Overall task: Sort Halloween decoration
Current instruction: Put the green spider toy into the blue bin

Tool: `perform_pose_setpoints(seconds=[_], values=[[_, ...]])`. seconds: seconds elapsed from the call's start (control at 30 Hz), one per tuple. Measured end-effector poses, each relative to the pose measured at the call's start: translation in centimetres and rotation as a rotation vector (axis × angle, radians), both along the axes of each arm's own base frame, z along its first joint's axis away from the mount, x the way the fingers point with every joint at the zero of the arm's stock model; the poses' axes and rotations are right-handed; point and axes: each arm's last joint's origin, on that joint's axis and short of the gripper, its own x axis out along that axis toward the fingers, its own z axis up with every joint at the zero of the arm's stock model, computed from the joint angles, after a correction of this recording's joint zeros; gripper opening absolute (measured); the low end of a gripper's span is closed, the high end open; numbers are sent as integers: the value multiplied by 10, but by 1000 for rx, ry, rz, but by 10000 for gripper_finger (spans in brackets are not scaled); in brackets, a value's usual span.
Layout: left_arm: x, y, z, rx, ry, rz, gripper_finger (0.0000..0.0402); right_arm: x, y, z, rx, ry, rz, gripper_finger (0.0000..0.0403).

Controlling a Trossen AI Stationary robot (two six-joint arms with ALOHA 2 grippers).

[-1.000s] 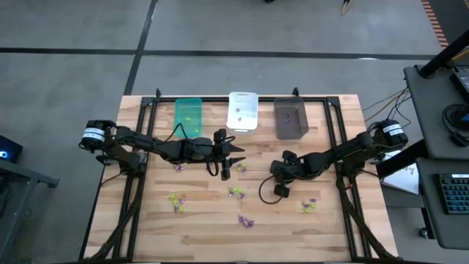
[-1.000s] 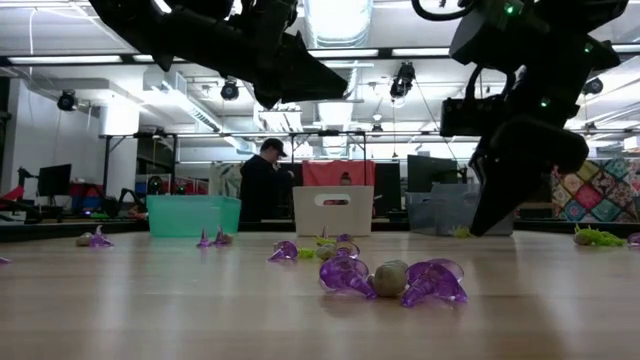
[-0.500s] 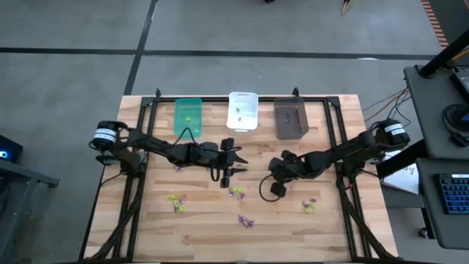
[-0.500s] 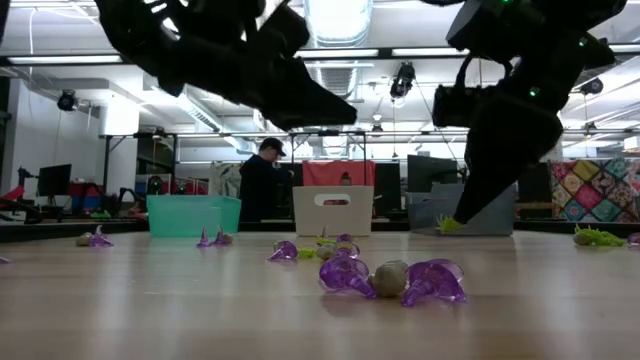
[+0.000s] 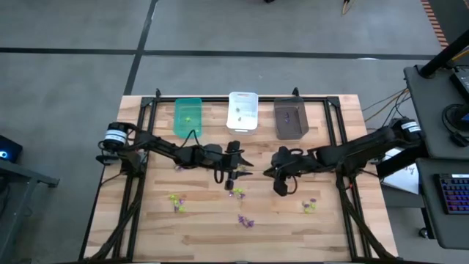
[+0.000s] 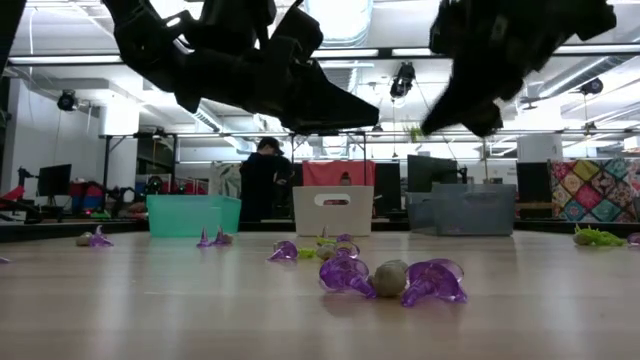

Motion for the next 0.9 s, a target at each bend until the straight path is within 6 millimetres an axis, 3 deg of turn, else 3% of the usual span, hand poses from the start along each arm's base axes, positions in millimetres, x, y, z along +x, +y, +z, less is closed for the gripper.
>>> perform_pose_setpoints(seconds=[0.37, 0.7, 0.9], values=[[7, -1, 10, -4, -41, -33, 159, 3, 0, 14, -33, -120, 60, 8], [7, -2, 10, 4, -44, -54, 159, 4, 0, 15, -52, -138, 71, 8], [7, -2, 10, 5, -45, -53, 137, 4, 0, 15, -52, -138, 71, 9]])
